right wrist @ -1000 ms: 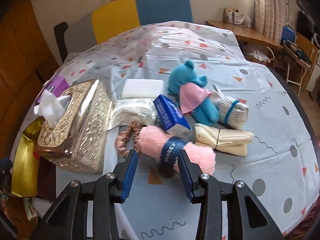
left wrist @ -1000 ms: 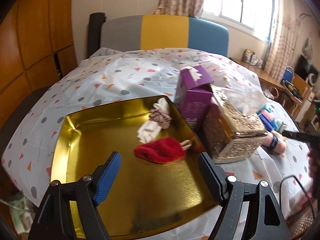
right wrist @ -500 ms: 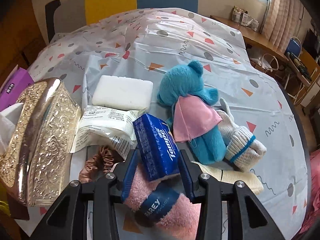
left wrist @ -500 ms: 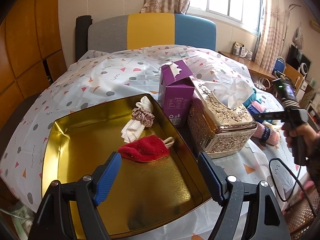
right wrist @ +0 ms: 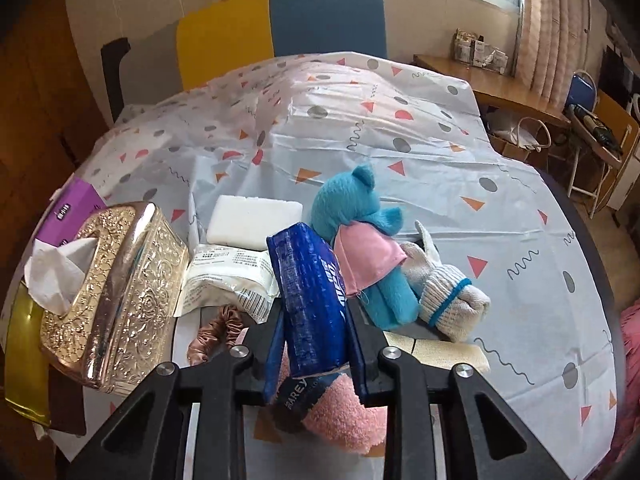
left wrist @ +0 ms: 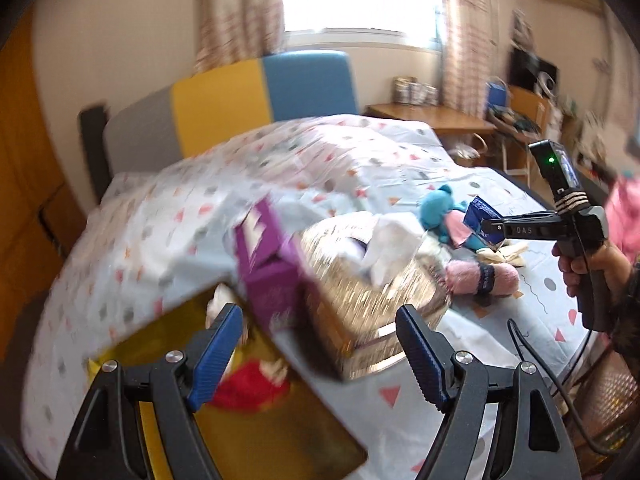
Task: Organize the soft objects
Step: 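Grasp the white sponge bar with the left gripper and lift it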
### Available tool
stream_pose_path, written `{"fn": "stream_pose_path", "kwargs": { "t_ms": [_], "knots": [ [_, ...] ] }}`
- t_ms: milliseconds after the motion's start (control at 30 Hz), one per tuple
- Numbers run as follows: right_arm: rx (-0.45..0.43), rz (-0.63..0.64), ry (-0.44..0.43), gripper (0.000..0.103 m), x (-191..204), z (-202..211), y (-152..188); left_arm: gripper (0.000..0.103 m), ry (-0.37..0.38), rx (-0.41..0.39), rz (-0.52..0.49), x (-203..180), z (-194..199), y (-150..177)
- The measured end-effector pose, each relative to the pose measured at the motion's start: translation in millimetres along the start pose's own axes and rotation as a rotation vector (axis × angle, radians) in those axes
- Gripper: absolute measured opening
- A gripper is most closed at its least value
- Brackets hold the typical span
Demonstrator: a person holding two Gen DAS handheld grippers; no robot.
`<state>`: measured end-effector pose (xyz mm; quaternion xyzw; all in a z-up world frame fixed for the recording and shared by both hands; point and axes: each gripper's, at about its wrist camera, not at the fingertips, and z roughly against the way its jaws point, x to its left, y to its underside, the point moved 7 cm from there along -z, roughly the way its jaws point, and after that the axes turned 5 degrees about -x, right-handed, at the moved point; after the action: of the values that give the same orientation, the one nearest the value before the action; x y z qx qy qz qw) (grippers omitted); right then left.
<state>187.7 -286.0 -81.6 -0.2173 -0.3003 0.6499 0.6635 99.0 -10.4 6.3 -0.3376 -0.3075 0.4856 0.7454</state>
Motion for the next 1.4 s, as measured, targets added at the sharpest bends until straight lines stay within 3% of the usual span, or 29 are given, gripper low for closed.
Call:
{"fn": "stream_pose_path", "kwargs": {
  "t_ms": [233, 367, 567, 767, 1067, 1233, 1400],
  "knots": [
    [-0.062, -0.101, -0.032, 0.027, -21.3, 14.0, -4.9, 0.083, 0.014, 0.049, -0.286, -56.2, -47.0, -76.1],
    [-0.082, -0.125, -0.070, 0.027, -25.0, 19.9, -8.2, 0.083, 0.004, 0.130, -0.452, -87.7, -96.4, -96.8],
    [-0.092, -0.191, -0.094, 0.027, -38.2, 24.9, -12.2, 0.083, -0.017, 0.209, -0.617, -113.1, -167.8, -104.5],
    [-0.116, -0.243, -0.119, 0.027, -46.0, 31.8, -16.3, 0.081, -0.007, 0.305, -0.821, -135.6, -226.2, -86.2],
    [-0.115, -0.260, -0.135, 0.027, -46.3, 31.6, -16.8, 0.081, 0.022, 0.446, -0.973, -149.0, -287.4, -53.9],
    [-0.109, -0.263, -0.133, 0.027, -47.0, 29.5, -16.1, 0.082, 0.053, 0.497, -0.975, -153.9, -308.0, -40.7],
    [-0.113, -0.273, -0.126, 0.027, -49.7, 29.2, -16.3, 0.083, 0.076, 0.529, -0.909, -153.1, -323.6, -37.4]
  ]
}}
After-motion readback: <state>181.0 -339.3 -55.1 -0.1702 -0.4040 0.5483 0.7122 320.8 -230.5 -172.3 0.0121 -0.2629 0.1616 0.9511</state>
